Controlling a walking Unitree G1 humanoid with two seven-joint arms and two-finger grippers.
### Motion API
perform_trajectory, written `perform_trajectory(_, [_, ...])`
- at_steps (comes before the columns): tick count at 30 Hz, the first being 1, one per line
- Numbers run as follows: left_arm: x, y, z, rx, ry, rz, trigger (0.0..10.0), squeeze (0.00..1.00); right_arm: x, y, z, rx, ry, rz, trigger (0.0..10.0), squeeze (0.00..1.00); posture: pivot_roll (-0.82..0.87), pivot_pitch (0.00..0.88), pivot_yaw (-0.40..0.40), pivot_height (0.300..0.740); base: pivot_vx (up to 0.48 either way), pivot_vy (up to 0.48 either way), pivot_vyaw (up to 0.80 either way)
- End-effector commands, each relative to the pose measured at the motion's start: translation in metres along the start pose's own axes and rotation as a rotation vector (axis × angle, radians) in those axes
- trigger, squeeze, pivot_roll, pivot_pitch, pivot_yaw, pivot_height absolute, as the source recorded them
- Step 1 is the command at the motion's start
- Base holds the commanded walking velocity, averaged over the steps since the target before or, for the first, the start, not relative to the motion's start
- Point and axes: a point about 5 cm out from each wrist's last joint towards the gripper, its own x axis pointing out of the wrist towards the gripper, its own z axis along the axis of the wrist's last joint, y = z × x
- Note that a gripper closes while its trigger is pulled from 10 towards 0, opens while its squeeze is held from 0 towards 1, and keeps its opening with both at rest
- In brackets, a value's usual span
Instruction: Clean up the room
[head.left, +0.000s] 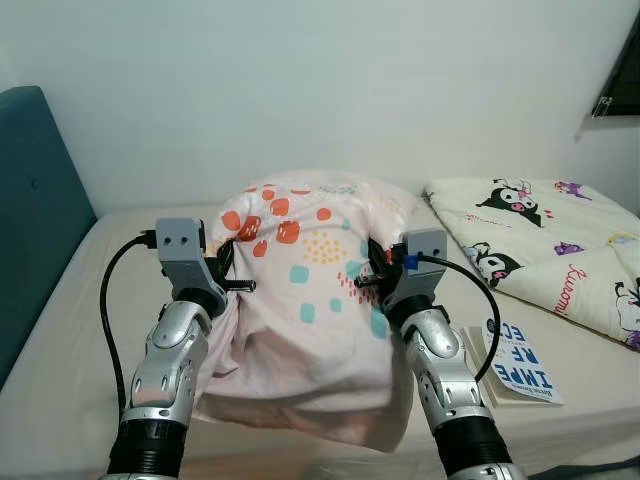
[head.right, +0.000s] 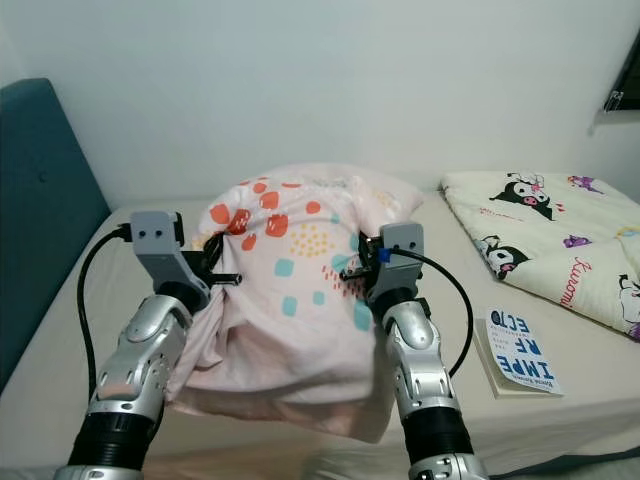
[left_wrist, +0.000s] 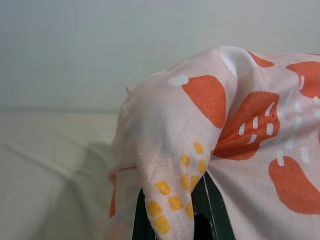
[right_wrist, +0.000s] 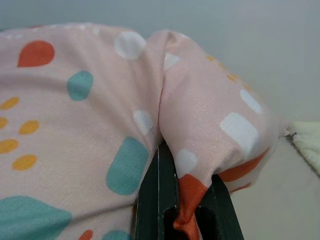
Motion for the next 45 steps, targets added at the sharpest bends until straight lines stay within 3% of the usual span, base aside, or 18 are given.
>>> perform_trajectory(1, [0.004,-0.005,0.008,0.0,-0.034,0.0,10.0,0.0,0.006,0.008,0.005,-0.014,-0.01,0.029,10.0,0.0,0.02,0.0,-0.056,0.721,0.0,-0.48,0.8])
perform_trajectory(6, [0.005,-0.005,0.007,0.001,-0.03,0.012,10.0,0.0,0.006,0.007,0.005,-0.013,-0.005,0.022,10.0,0.0,0.02,0.0,-0.056,0.721,0.0,-0.48,0.8])
perform_trajectory(15, [0.006,0.003,0.004,-0.033,-0.007,0.066,10.0,0.0,0.006,0.003,0.0,0.009,0.027,0.005,10.0,0.0,0.02,0.0,-0.062,0.721,0.0,0.0,0.0])
perform_trajectory(29, [0.006,-0.003,0.007,0.006,-0.03,0.012,10.0,0.0,0.006,0.005,-0.002,0.016,0.036,0.011,10.0,0.0,0.02,0.0,-0.06,0.721,0.0,0.0,0.0])
perform_trajectory(36, [0.005,-0.005,0.01,-0.013,-0.072,-0.011,10.0,0.0,0.003,0.002,-0.003,0.025,0.041,0.002,10.0,0.0,0.02,0.0,-0.052,0.721,0.0,0.0,0.0])
perform_trajectory(45, [0.003,-0.008,0.009,-0.041,-0.076,-0.029,10.0,0.0,0.001,0.001,-0.004,0.027,0.043,-0.008,10.0,0.0,0.01,0.0,-0.045,0.721,0.362,0.0,0.0])
